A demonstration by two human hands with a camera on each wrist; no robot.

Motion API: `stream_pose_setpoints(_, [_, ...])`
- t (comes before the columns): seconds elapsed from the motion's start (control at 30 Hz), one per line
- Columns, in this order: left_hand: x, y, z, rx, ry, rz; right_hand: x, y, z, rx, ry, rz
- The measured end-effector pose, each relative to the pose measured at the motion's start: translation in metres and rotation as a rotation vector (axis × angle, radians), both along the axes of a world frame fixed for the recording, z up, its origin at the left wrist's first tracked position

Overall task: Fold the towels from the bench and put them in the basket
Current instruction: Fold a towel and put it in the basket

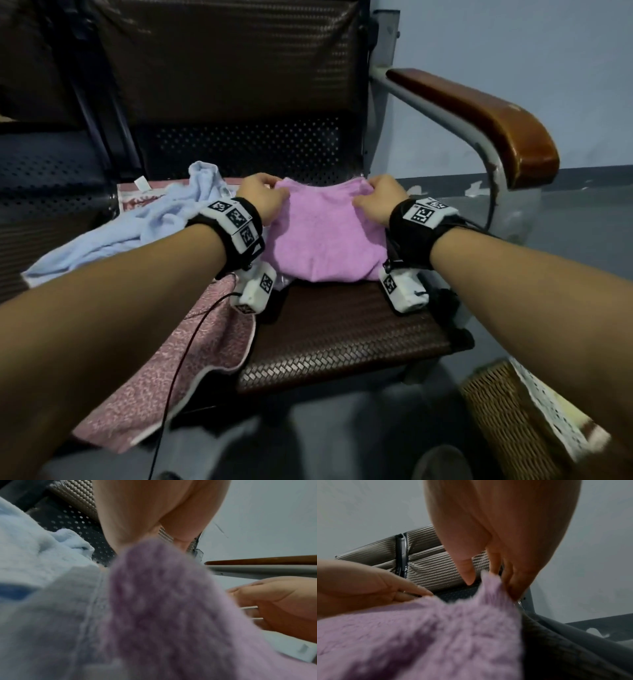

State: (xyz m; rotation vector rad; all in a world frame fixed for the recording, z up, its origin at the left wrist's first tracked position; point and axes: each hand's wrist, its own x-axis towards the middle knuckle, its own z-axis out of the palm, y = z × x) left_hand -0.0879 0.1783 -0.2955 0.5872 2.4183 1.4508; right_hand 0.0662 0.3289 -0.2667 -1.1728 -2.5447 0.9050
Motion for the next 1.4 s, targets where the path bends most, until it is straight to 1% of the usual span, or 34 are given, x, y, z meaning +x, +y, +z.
stream_pose_setpoints(0.07, [0.0, -0.002, -0.004, -0.039, 0.04, -0.035, 0.003, 0.001, -0.005, 0.015, -0.043, 0.084])
stream_pose_setpoints(0.13, [0.004, -0.011, -0.001, -0.05, 0.159, -0.131, 0.013, -0.003, -0.002, 0.079, -0.05, 0.185])
stream_pose_setpoints(0.17, [0.008, -0.017, 0.001, -0.044, 0.183, -0.222, 0.018, -0.005, 0.0, 0.097, -0.041, 0.241])
stream_pose_setpoints(0.23, [0.017, -0.032, 0.004, -0.073, 0.092, -0.482, 0.03, -0.01, 0.002, 0.065, -0.102, 0.367])
stream_pose_setpoints(0.27, [0.022, -0.04, 0.004, -0.161, 0.076, -0.601, 0.035, -0.014, 0.002, 0.047, -0.179, 0.441])
stream_pose_setpoints(0.3, [0.027, -0.047, 0.001, -0.296, 0.121, -0.68, 0.04, -0.018, -0.001, 0.053, -0.28, 0.506])
stream_pose_setpoints(0.33, [0.031, -0.054, -0.002, -0.43, 0.193, -0.72, 0.044, -0.022, -0.003, 0.085, -0.366, 0.553])
stream_pose_setpoints(0.37, [0.035, -0.058, -0.006, -0.523, 0.268, -0.727, 0.048, -0.026, -0.005, 0.131, -0.428, 0.579])
stream_pose_setpoints(0.4, [0.038, -0.061, -0.009, -0.568, 0.344, -0.711, 0.05, -0.03, -0.007, 0.187, -0.466, 0.596])
stream_pose_setpoints(0.47, [0.04, -0.063, -0.011, -0.526, 0.457, -0.638, 0.052, -0.033, -0.01, 0.289, -0.486, 0.603])
stream_pose_setpoints(0.5, [0.04, -0.063, -0.009, -0.474, 0.468, -0.587, 0.053, -0.034, -0.008, 0.32, -0.467, 0.574])
stream_pose_setpoints(0.57, [0.043, -0.062, 0.001, -0.378, 0.445, -0.523, 0.057, -0.033, 0.0, 0.349, -0.367, 0.503])
stream_pose_setpoints(0.7, [0.059, -0.063, 0.02, -0.148, 0.338, -0.489, 0.072, -0.028, 0.024, 0.321, -0.144, 0.357])
stream_pose_setpoints(0.77, [0.069, -0.064, 0.023, -0.034, 0.225, -0.459, 0.083, -0.024, 0.031, 0.273, -0.062, 0.307])
stream_pose_setpoints(0.83, [0.078, -0.064, 0.02, 0.013, 0.073, -0.451, 0.093, -0.022, 0.033, 0.165, -0.028, 0.289])
stream_pose_setpoints(0.9, [0.082, -0.063, 0.01, -0.009, -0.064, -0.439, 0.099, -0.021, 0.028, 0.086, -0.049, 0.284])
stream_pose_setpoints(0.93, [0.082, -0.062, 0.004, -0.039, -0.092, -0.417, 0.101, -0.021, 0.025, 0.084, -0.073, 0.287])
stream_pose_setpoints(0.97, [0.081, -0.061, -0.001, -0.085, -0.082, -0.38, 0.102, -0.021, 0.02, 0.103, -0.095, 0.285])
stream_pose_setpoints(1.07, [0.077, -0.058, -0.013, -0.291, 0.07, -0.248, 0.102, -0.024, 0.01, 0.211, -0.097, 0.296])
stream_pose_setpoints(1.13, [0.077, -0.058, -0.015, -0.368, 0.134, -0.204, 0.101, -0.026, 0.008, 0.266, -0.097, 0.367])
stream_pose_setpoints(1.2, [0.081, -0.058, -0.014, -0.343, 0.263, -0.244, 0.098, -0.029, 0.004, 0.281, -0.148, 0.467])
stream_pose_setpoints(1.23, [0.084, -0.058, -0.012, -0.303, 0.337, -0.316, 0.096, -0.031, 0.001, 0.277, -0.187, 0.508])
stream_pose_setpoints(1.27, [0.088, -0.059, -0.01, -0.268, 0.381, -0.424, 0.095, -0.033, -0.003, 0.276, -0.22, 0.543])
stream_pose_setpoints(1.3, [0.092, -0.062, -0.007, -0.269, 0.383, -0.551, 0.094, -0.035, -0.006, 0.29, -0.25, 0.573])
stream_pose_setpoints(1.37, [0.099, -0.067, -0.007, -0.39, 0.36, -0.754, 0.092, -0.036, -0.009, 0.359, -0.315, 0.617])
stream_pose_setpoints(1.4, [0.1, -0.069, -0.009, -0.469, 0.389, -0.796, 0.091, -0.036, -0.009, 0.402, -0.339, 0.627])
